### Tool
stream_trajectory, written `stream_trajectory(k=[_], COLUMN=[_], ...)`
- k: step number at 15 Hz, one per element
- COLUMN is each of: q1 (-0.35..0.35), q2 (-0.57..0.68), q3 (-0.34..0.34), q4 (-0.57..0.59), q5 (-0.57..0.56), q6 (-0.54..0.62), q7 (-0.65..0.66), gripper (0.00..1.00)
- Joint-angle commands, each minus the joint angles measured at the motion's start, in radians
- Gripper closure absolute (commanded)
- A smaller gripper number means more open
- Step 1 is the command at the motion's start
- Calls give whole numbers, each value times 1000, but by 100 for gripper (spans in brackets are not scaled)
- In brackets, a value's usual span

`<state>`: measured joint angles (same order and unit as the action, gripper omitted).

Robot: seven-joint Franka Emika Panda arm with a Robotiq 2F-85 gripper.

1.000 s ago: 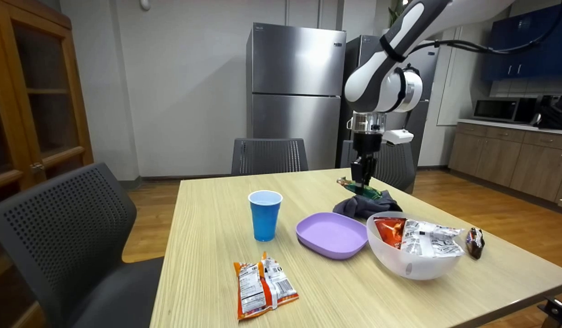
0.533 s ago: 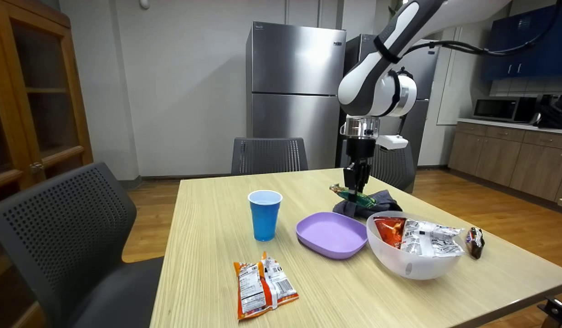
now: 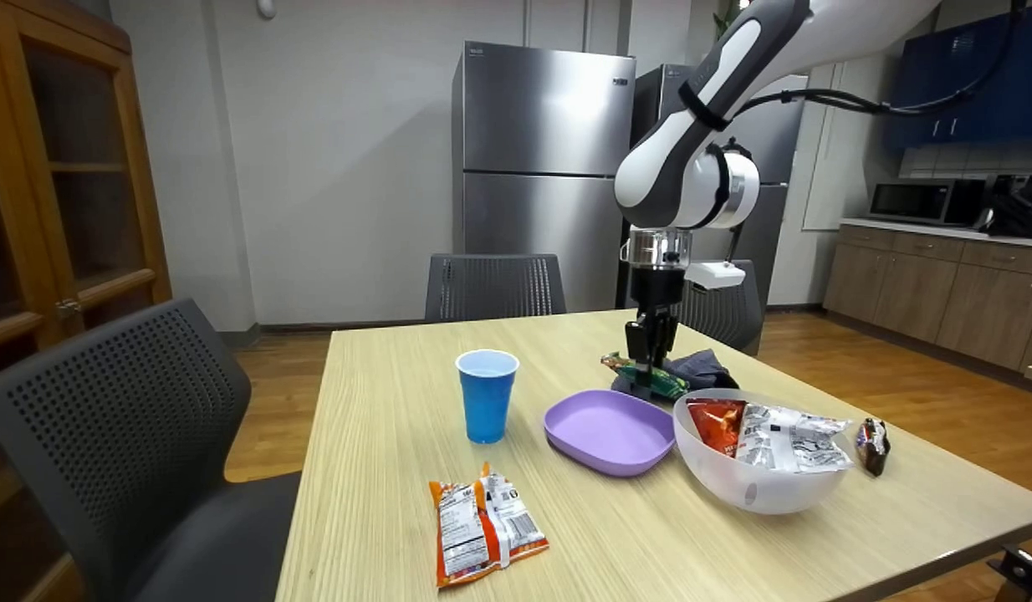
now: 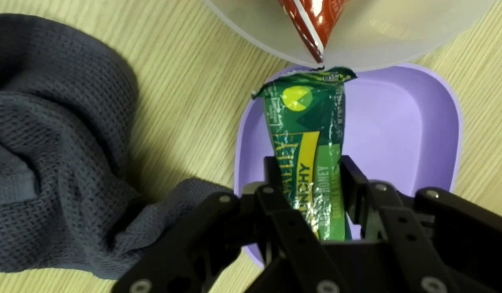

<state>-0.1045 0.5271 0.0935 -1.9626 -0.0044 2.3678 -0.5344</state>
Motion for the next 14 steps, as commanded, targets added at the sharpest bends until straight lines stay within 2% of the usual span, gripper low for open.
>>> stream_trajectory(k=[1,14], q1=[18,46], q2=[-4,44], q3=[5,-4], q4=[-12,5], q5=[-6,-19], q6=[30,43], q7=[47,99], gripper=[87,87])
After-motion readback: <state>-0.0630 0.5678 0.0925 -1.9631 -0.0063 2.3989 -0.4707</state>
